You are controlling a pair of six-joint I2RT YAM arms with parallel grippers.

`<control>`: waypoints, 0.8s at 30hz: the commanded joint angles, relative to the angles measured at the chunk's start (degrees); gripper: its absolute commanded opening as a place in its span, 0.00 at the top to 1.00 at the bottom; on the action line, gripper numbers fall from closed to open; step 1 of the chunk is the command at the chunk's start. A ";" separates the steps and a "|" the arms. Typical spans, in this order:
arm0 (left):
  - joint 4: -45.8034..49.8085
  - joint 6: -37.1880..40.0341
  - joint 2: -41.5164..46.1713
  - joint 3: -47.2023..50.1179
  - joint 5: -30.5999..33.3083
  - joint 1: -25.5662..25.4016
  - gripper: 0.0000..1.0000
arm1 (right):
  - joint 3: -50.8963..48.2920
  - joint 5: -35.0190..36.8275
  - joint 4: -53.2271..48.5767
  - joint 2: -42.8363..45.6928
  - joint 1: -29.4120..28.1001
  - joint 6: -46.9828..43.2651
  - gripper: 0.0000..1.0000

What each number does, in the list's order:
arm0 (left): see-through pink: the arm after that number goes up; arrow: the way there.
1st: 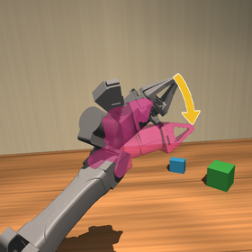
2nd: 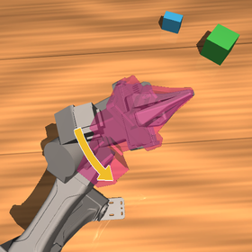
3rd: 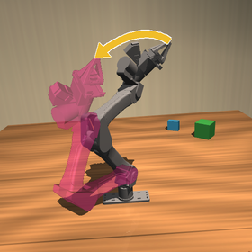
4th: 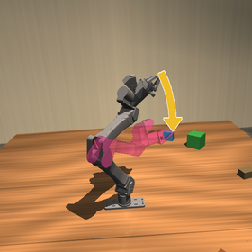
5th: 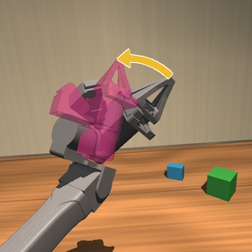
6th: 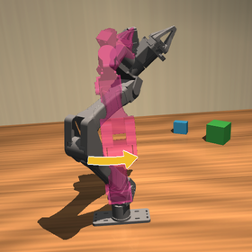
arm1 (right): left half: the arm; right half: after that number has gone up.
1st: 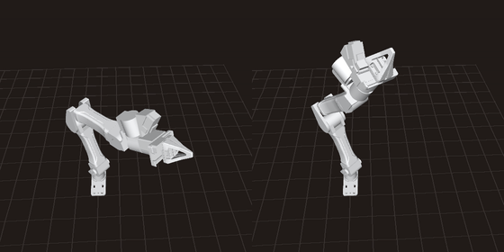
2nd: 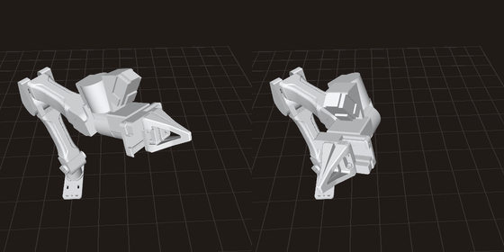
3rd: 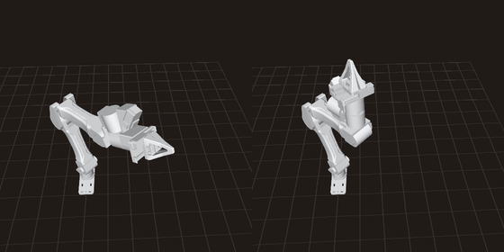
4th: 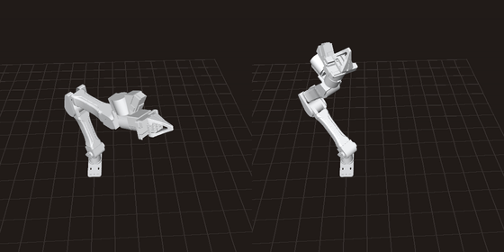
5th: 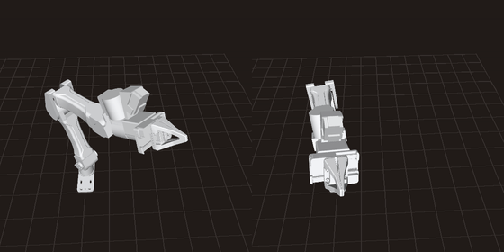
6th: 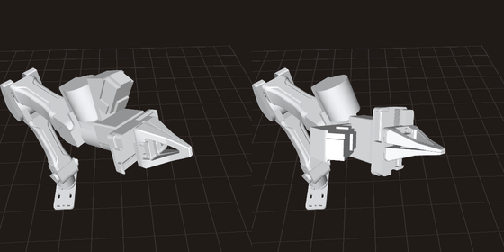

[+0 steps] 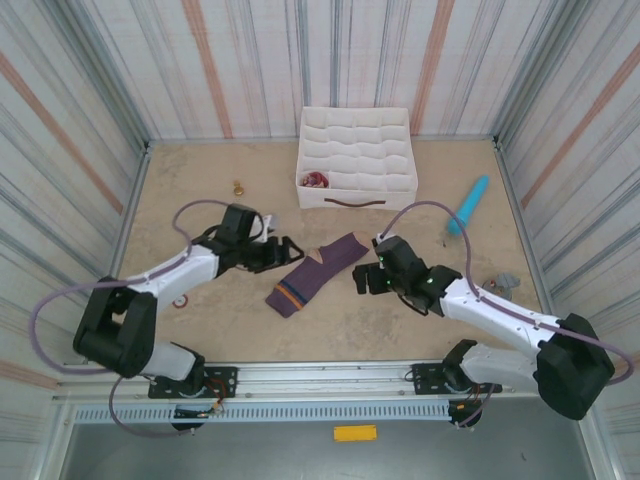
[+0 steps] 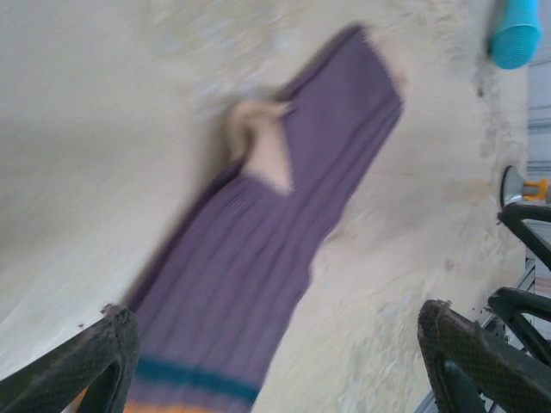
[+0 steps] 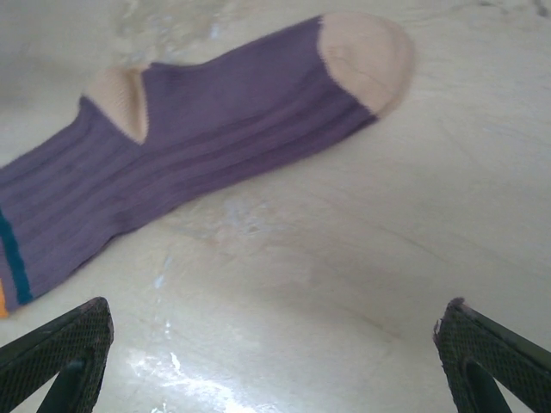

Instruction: Roll the socks

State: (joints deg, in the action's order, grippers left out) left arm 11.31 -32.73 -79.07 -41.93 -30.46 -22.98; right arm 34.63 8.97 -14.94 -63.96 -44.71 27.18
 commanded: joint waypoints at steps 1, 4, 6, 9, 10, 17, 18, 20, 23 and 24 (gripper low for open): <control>5.52 -1.41 5.65 5.11 -4.76 4.48 0.16 | -1.61 5.90 3.97 -1.63 -4.18 -2.84 0.01; 7.87 -2.03 8.38 8.70 -7.24 7.28 0.19 | -1.26 8.94 5.29 -3.44 -7.81 -3.16 0.01; 8.35 -3.32 9.98 11.27 -8.27 8.20 0.21 | -0.46 10.68 5.45 -5.01 -9.84 -3.53 0.01; 8.46 -5.03 11.40 14.14 -9.36 8.74 0.23 | 0.49 13.06 5.77 -7.15 -13.10 -5.01 0.01; 7.99 -6.01 11.63 15.19 -9.92 8.83 0.25 | 0.76 14.34 6.24 -7.83 -14.60 -5.95 0.01; -0.90 -13.17 10.07 21.44 -12.02 8.88 0.36 | 0.42 19.93 12.29 -10.70 -22.96 -11.88 0.01; -2.43 -13.85 9.27 21.90 -12.55 8.83 0.36 | 0.44 20.29 12.98 -11.00 -23.59 -12.57 0.00; -3.69 -14.25 7.68 22.07 -12.70 8.83 0.41 | 0.70 20.46 14.07 -11.83 -24.52 -13.60 0.01; -5.21 -14.77 5.84 22.30 -12.18 8.84 0.48 | 1.01 19.57 15.26 -12.88 -25.07 -14.70 0.05; -5.68 -14.90 5.18 22.41 -12.01 8.81 0.50 | 1.13 19.10 15.53 -13.19 -25.21 -15.07 0.06</control>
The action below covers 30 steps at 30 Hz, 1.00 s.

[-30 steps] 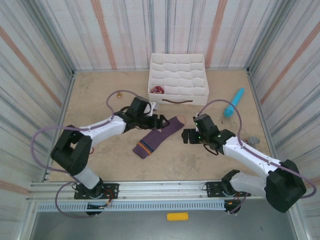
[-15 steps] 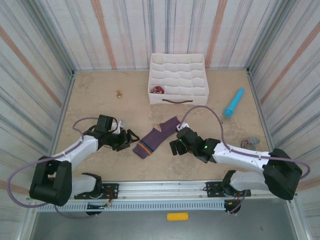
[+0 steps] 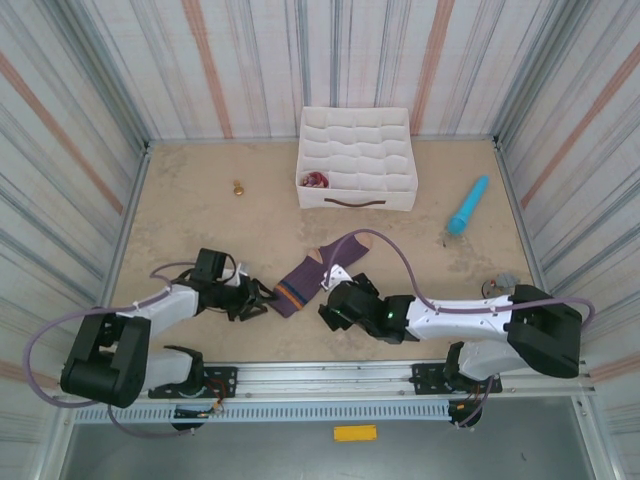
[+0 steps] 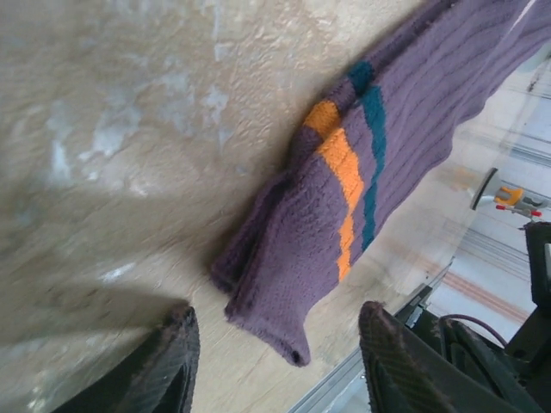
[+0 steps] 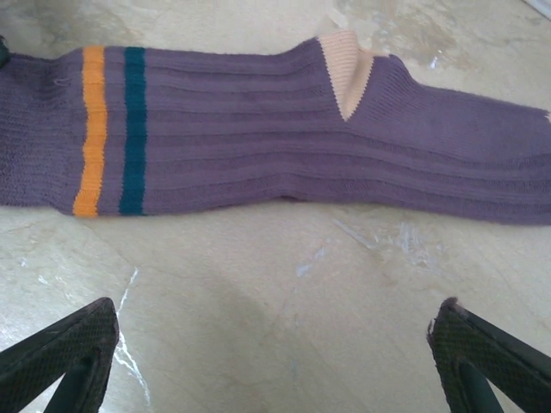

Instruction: Roll the socks

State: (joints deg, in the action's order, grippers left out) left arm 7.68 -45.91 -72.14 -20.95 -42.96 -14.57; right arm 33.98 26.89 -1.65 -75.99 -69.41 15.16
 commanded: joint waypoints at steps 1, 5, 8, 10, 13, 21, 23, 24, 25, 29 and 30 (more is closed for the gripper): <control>-2.44 -1.73 -2.35 1.44 0.68 0.35 0.52 | 2.00 0.87 2.35 -1.49 -0.64 -3.43 0.08; -4.20 -1.73 -5.54 1.38 1.37 0.25 0.60 | 2.41 -0.65 2.74 -2.48 -0.91 -4.44 0.11; -5.43 -1.78 -8.05 0.96 2.08 -0.25 0.66 | 1.76 -3.45 3.61 -2.20 -0.91 -5.49 0.15; -6.11 -1.98 -9.64 0.33 2.43 -1.07 0.74 | 0.81 -5.47 4.72 -1.68 -0.92 -6.54 0.17; -8.34 -4.35 -11.28 -0.71 2.98 -4.04 0.86 | 0.02 -7.74 4.57 -0.79 -0.96 -7.95 0.19; -14.50 -10.54 -14.70 -3.59 2.86 -10.24 0.96 | -1.84 -12.69 6.18 2.60 -1.77 -10.11 0.35; -15.72 -11.53 -15.54 -4.17 1.91 -10.61 0.99 | -2.03 -12.43 7.06 2.03 -2.22 -11.15 0.34; -16.39 -12.07 -15.90 -4.34 1.52 -10.72 0.99 | -1.88 -12.14 7.38 1.42 -2.44 -11.66 0.33; -16.80 -12.55 -16.01 -4.44 1.25 -10.71 0.99 | -1.64 -11.84 7.61 0.82 -2.61 -12.21 0.33; -16.34 -12.70 -16.12 -4.89 0.64 -10.88 0.99 | -0.70 -11.38 9.23 -2.56 -3.26 -14.42 0.33; -16.38 -12.97 -16.03 -4.80 0.55 -10.92 0.99 | -0.13 -11.34 9.62 -3.85 -3.32 -15.03 0.33</control>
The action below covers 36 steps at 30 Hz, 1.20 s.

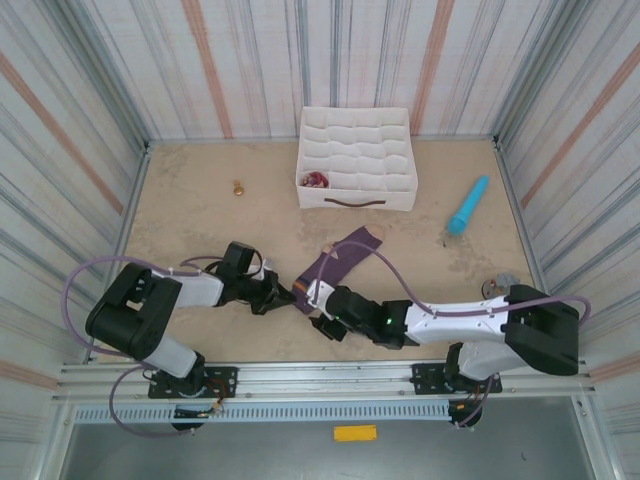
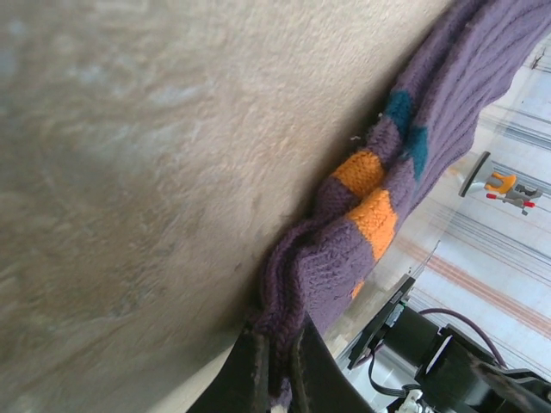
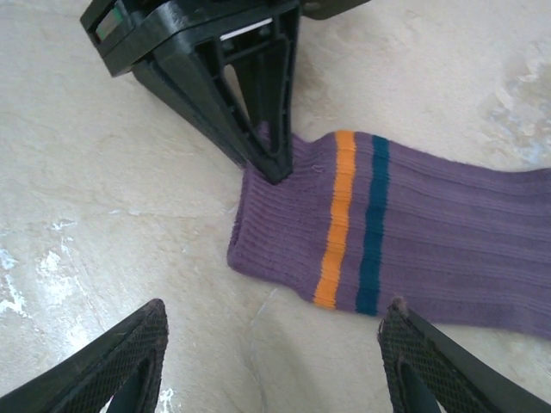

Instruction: Roll the socks

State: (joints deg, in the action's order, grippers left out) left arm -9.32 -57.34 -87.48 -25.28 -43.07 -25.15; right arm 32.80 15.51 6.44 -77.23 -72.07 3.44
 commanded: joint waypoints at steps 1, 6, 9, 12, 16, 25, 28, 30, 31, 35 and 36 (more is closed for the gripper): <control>0.62 -1.61 -0.55 -0.47 0.62 -0.43 0.99 | 1.62 0.14 1.69 -4.04 -0.70 -3.89 0.34; 1.09 -1.90 0.20 -0.47 0.46 -0.43 0.99 | 5.55 1.80 2.92 -11.44 -1.31 -6.67 0.36; 1.32 -1.79 0.21 -0.56 0.27 -0.38 0.99 | 7.80 3.03 3.98 -15.22 -1.65 -7.67 0.38; 1.41 -1.63 0.21 -0.47 0.00 -0.43 0.99 | 9.44 5.34 5.21 -19.16 -1.62 -8.95 0.43; 1.98 -1.27 0.62 -0.17 -0.17 -0.40 0.99 | 10.45 8.54 6.27 -22.47 -1.51 -10.28 0.53; 2.64 -0.82 1.69 -0.56 -1.26 -0.43 0.99 | 10.93 6.60 4.04 -23.25 1.82 -11.46 0.76; 2.29 -0.68 1.72 -0.80 -1.80 -0.35 0.99 | 11.67 2.82 1.56 -22.36 3.73 -10.97 0.89; 2.37 -0.35 1.61 -1.22 -2.26 -0.22 0.97 | 12.13 1.12 0.32 -21.85 4.51 -10.60 0.98; 2.50 -0.16 1.61 -1.42 -2.33 -0.08 0.94 | 12.27 0.03 -0.33 -21.50 4.98 -10.17 1.00; 2.40 -0.06 4.33 -1.05 -1.05 1.02 0.52 | 13.47 -7.90 -4.27 -20.08 8.26 -6.79 1.00; 2.70 0.08 5.99 -0.99 -0.52 1.52 0.45 | 13.85 -9.84 -5.42 -19.95 9.23 -5.51 1.00</control>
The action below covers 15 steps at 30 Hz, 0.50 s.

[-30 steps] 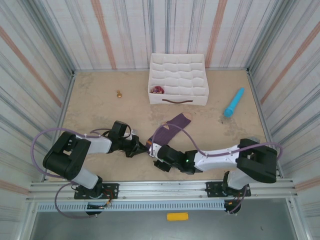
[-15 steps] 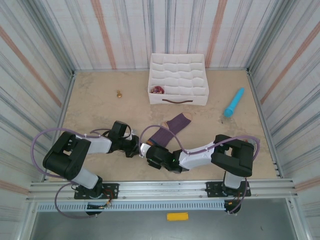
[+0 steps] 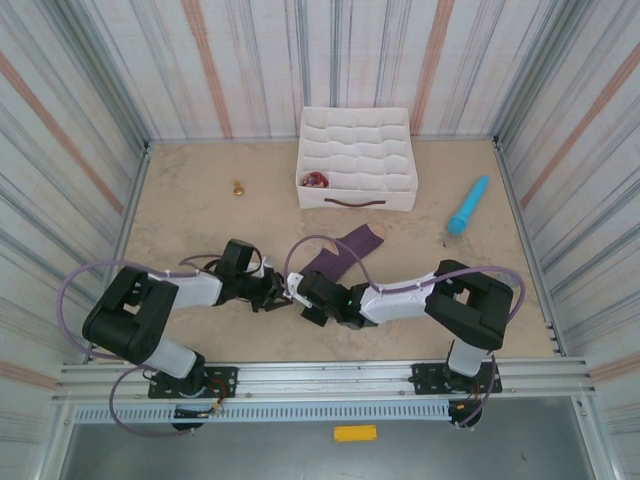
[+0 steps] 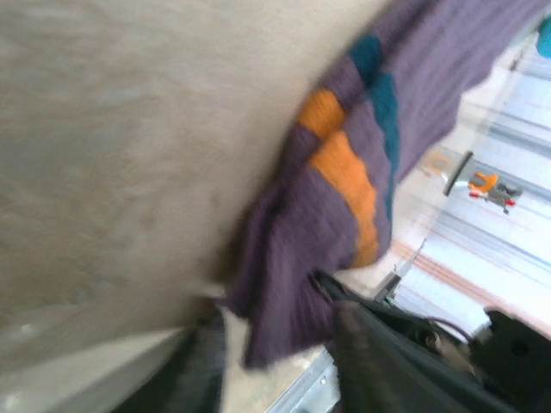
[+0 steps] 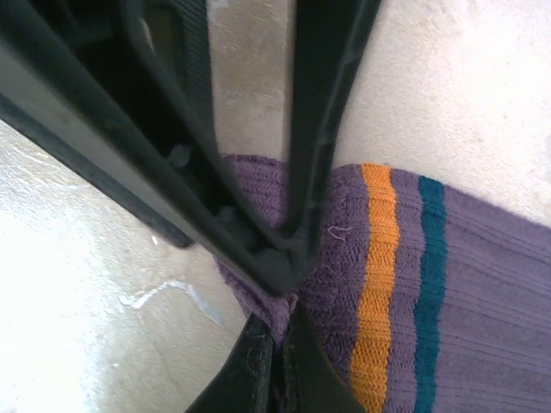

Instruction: Roll the socks

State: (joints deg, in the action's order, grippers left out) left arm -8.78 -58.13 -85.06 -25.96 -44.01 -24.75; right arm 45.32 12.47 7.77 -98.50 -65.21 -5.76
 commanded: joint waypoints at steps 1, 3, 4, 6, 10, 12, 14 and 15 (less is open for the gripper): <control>2.35 0.99 4.94 -0.24 0.83 1.44 0.41 | 1.49 -8.78 -7.41 1.66 3.15 4.61 1.00; 3.91 1.78 8.24 -0.64 2.12 1.98 0.34 | 1.24 -14.20 -7.99 2.43 5.63 7.05 1.00; 5.68 2.73 9.53 -1.23 3.14 1.99 0.32 | 1.10 -17.44 -8.15 2.86 6.99 8.29 1.00; 10.57 5.82 12.14 -3.13 5.76 1.99 0.30 | 1.25 -25.51 -8.63 3.43 10.49 11.65 1.00; 12.56 9.16 15.23 -3.95 9.09 0.94 0.31 | 1.44 -38.48 -7.30 3.26 16.60 19.17 1.00; 12.26 10.11 16.18 -3.69 11.42 -0.10 0.32 | 0.77 -44.52 -4.18 2.54 19.29 24.19 1.00; 11.07 10.57 16.14 -3.35 13.13 -1.33 0.33 | 0.47 -49.38 -1.18 1.18 21.35 28.94 1.00; 10.40 10.50 15.87 -3.27 13.46 -1.80 0.34 | 0.59 -51.14 -0.25 0.50 22.25 31.19 1.00</control>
State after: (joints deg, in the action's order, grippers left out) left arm 0.45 -50.52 -69.69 -29.08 -34.39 -25.36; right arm 46.06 -26.55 4.21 -96.53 -44.64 15.31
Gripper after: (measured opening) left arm 0.672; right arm 0.058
